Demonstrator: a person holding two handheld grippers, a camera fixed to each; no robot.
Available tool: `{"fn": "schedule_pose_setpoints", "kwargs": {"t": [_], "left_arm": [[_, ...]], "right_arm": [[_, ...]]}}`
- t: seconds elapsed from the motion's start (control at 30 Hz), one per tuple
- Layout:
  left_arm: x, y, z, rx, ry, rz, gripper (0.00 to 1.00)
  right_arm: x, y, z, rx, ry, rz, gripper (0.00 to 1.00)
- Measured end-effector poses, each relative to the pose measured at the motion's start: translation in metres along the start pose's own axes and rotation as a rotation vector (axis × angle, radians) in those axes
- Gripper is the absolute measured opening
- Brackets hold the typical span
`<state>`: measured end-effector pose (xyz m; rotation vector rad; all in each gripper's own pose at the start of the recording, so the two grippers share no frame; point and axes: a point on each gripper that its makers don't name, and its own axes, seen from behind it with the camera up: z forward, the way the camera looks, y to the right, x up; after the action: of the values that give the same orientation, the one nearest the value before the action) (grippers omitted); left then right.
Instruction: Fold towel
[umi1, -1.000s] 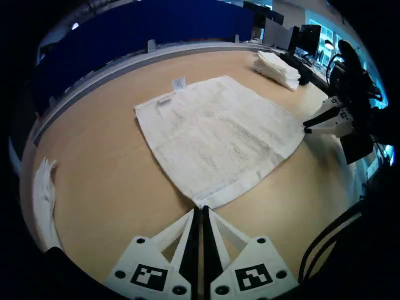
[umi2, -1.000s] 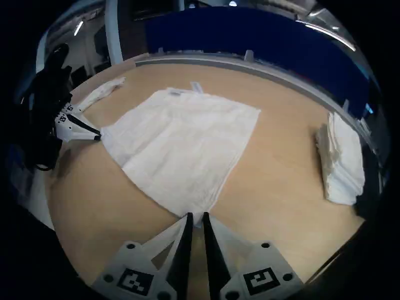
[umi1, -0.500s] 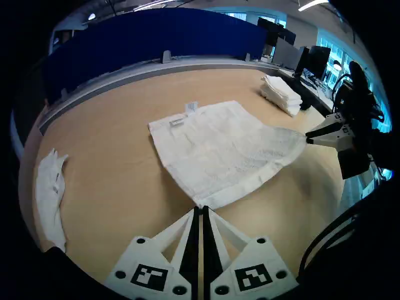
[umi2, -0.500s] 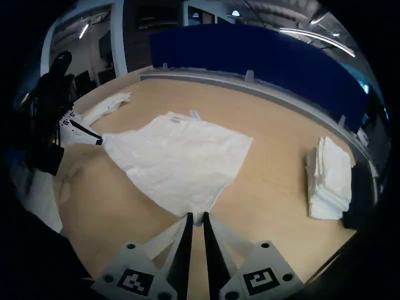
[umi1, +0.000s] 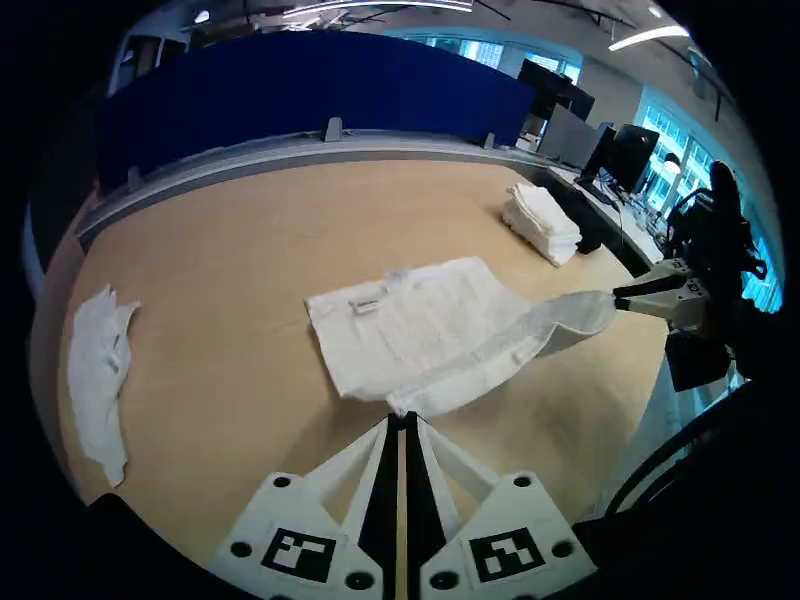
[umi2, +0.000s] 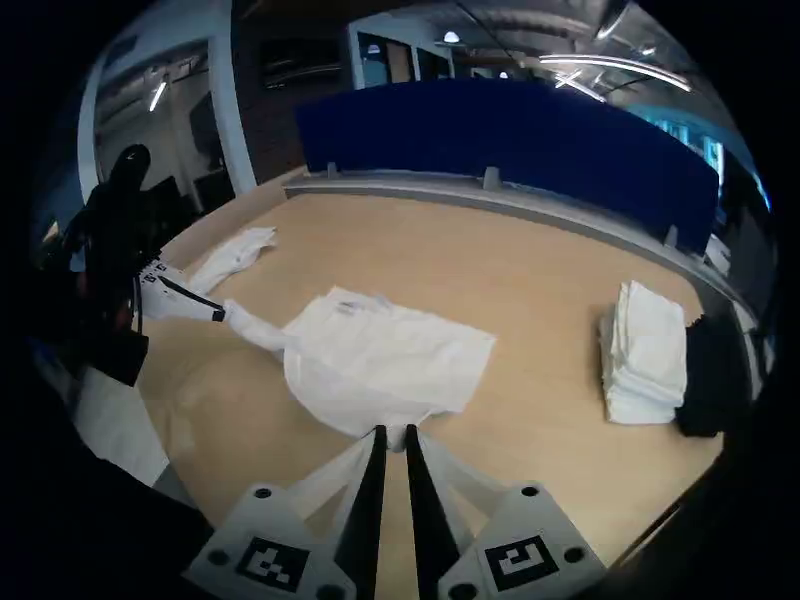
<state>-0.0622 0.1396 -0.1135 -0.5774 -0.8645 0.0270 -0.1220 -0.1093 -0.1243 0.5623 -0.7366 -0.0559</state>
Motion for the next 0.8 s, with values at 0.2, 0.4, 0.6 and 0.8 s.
{"fn": "schedule_pose_setpoints", "kwargs": {"t": [0.2,0.4,0.6,0.8], "left_arm": [[0.002,0.007,-0.006,-0.017,-0.001,0.013,0.05],[0.001,0.011,-0.009,-0.024,-0.005,0.023,0.05],[0.001,0.008,-0.01,-0.028,-0.008,0.004,0.05],[0.005,0.005,-0.007,-0.057,-0.031,-0.038,0.05]], "right_arm": [[-0.001,0.002,-0.009,-0.007,0.0,0.007,0.14],[0.0,0.003,-0.011,-0.01,-0.003,0.002,0.14],[-0.004,0.006,-0.006,-0.011,-0.019,0.006,0.14],[-0.005,0.013,0.005,-0.023,-0.052,0.011,0.14]]}}
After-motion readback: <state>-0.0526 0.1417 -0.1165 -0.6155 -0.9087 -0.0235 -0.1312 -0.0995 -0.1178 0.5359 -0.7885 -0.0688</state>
